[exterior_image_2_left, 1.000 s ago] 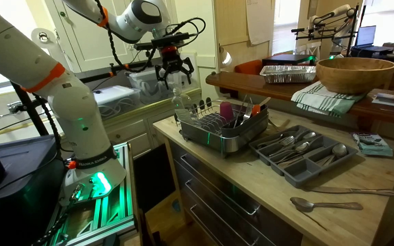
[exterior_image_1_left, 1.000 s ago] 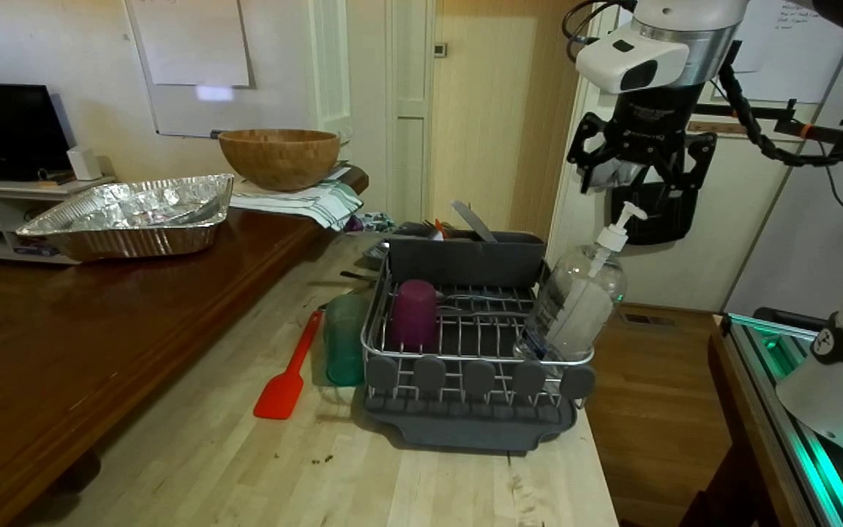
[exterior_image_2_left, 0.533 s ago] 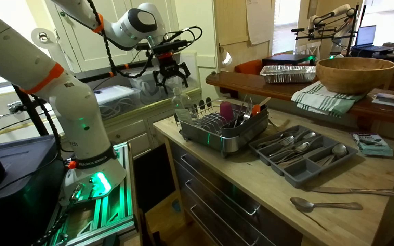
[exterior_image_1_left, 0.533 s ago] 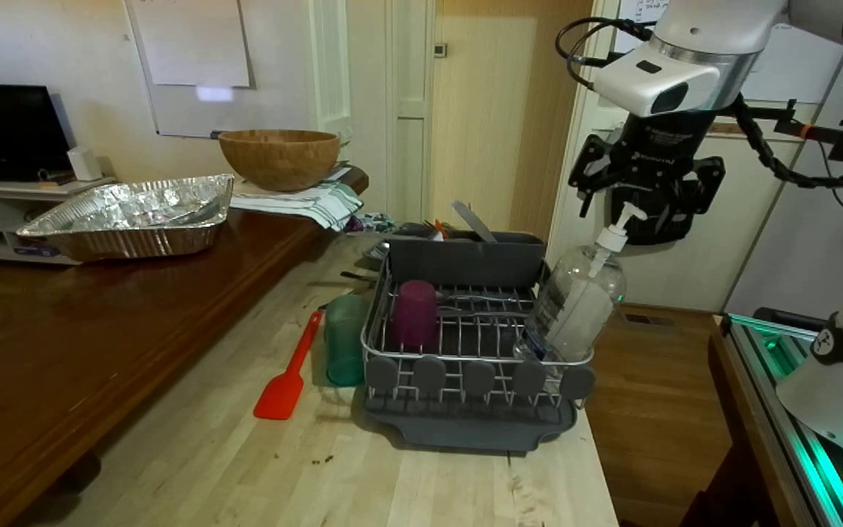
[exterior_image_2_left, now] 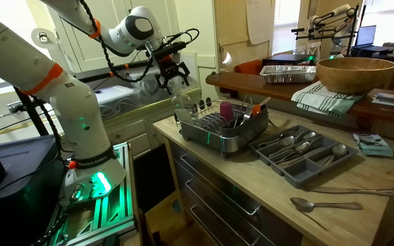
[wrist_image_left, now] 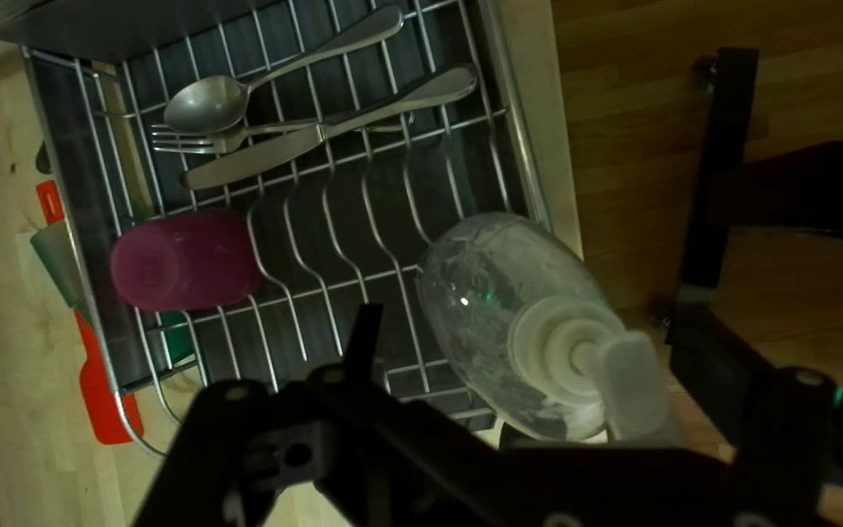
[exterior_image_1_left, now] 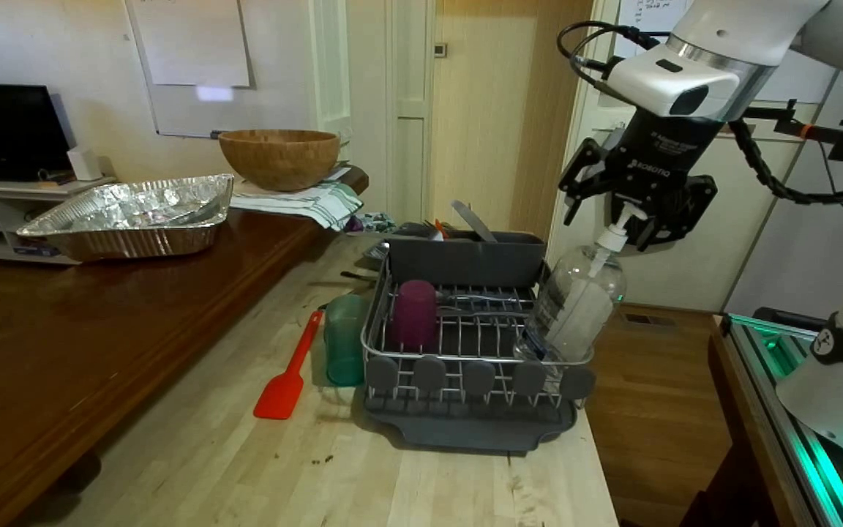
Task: Put the bottle on the counter
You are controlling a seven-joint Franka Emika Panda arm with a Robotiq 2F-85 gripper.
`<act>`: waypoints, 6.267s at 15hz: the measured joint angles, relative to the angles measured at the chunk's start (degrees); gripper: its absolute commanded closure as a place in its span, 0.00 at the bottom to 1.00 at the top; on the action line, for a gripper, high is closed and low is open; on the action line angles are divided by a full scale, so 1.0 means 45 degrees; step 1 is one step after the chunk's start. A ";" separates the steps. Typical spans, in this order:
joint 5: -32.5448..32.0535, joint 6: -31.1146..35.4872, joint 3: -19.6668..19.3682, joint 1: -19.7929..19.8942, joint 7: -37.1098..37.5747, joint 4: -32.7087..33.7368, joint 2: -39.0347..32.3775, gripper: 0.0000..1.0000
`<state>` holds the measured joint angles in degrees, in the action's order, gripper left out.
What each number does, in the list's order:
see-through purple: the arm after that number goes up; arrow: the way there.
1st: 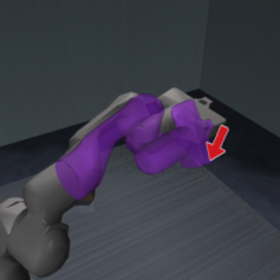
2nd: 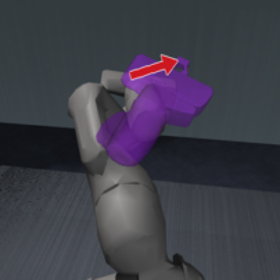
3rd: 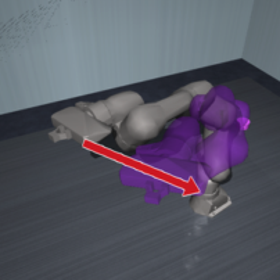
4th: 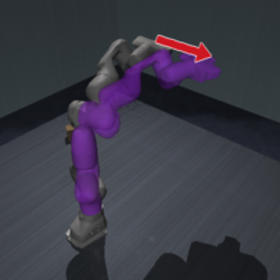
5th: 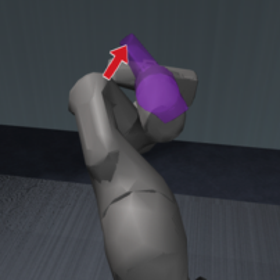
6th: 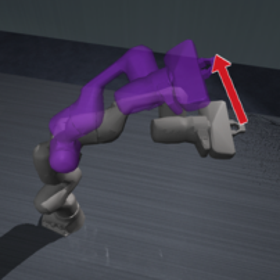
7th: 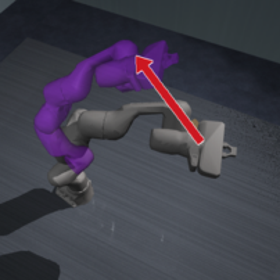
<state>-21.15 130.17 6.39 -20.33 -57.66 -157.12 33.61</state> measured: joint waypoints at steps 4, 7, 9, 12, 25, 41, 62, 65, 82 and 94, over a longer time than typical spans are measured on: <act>0.0025 0.0234 -0.0012 0.0000 -0.0024 0.0011 -0.0028 0.47; 0.0086 0.0234 -0.0052 0.0000 -0.0047 0.0007 -0.0038 0.69; 0.0200 0.0233 -0.0118 0.0000 -0.0216 0.0004 -0.0072 0.85; 0.0313 0.0233 -0.0190 0.0000 -0.0416 0.0015 -0.0081 0.88; -0.0985 -0.0801 -0.0210 0.0238 -0.3200 0.2265 0.1063 0.88; 0.0822 -0.5480 -0.0101 0.0209 -0.4997 0.6408 -0.0498 0.63; -0.0027 -0.5285 0.1177 0.0067 -0.6179 0.8260 -0.1864 0.88; -0.0521 -0.4947 0.1373 0.0069 -0.7821 0.9833 -0.2899 0.88; 0.0588 -0.2983 0.1545 0.0309 -1.3564 1.4997 -0.7111 0.88; 0.0592 -0.4018 0.1731 0.0533 -1.6328 1.7700 -0.9922 0.88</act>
<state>-18.49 112.09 14.18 -17.93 -131.13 -77.47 -11.04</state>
